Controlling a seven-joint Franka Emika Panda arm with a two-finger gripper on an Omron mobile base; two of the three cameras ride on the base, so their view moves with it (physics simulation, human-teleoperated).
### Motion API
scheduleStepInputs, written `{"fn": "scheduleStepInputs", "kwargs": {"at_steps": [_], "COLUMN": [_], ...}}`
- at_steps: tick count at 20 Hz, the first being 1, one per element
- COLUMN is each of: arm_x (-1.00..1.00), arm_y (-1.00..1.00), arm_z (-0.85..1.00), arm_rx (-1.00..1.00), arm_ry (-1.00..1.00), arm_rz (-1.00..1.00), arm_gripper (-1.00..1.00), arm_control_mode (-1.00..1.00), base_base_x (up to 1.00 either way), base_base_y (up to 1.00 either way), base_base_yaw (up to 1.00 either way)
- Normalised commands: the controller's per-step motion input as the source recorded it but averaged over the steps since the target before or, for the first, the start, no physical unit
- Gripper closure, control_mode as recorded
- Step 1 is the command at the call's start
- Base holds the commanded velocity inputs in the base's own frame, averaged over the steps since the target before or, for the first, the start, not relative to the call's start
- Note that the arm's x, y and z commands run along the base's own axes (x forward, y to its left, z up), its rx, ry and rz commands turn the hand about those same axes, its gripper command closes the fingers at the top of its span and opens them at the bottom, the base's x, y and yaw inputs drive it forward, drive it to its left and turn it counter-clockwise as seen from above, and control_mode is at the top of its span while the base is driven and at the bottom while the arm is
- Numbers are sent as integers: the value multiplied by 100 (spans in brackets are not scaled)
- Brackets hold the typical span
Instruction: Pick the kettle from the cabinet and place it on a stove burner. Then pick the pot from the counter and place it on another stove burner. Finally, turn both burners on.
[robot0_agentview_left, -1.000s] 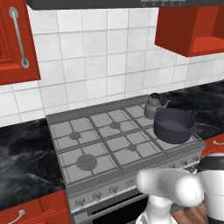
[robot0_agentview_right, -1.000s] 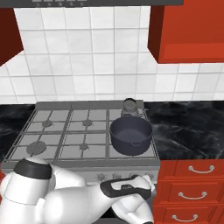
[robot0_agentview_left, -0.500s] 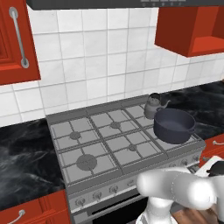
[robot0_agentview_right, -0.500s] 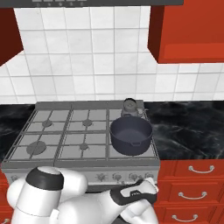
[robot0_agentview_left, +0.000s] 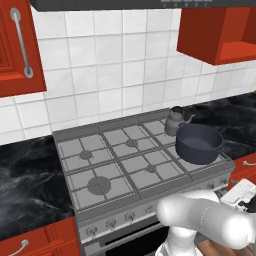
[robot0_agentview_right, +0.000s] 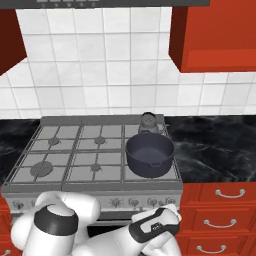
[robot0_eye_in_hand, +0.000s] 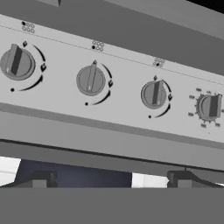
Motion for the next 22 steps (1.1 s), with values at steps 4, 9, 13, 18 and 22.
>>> {"fn": "scheduleStepInputs", "kwargs": {"at_steps": [4, 9, 13, 18, 22], "arm_x": [0, 0, 0, 14, 21], "arm_y": [13, 13, 13, 12, 14], "arm_z": [-5, -2, 0, 0, 0], "arm_rx": [2, 2, 0, 0, 0], "arm_ry": [0, 0, -1, 0, 0], "arm_rz": [0, -2, -5, -9, -10], "arm_gripper": [-100, -100, -100, -100, -100], "arm_control_mode": [-100, -100, -100, -100, -100], "base_base_x": [0, 0, 0, 0, 0], "base_base_y": [0, 0, 0, 0, 0], "base_base_yaw": [0, 0, 0, 0, 0]}}
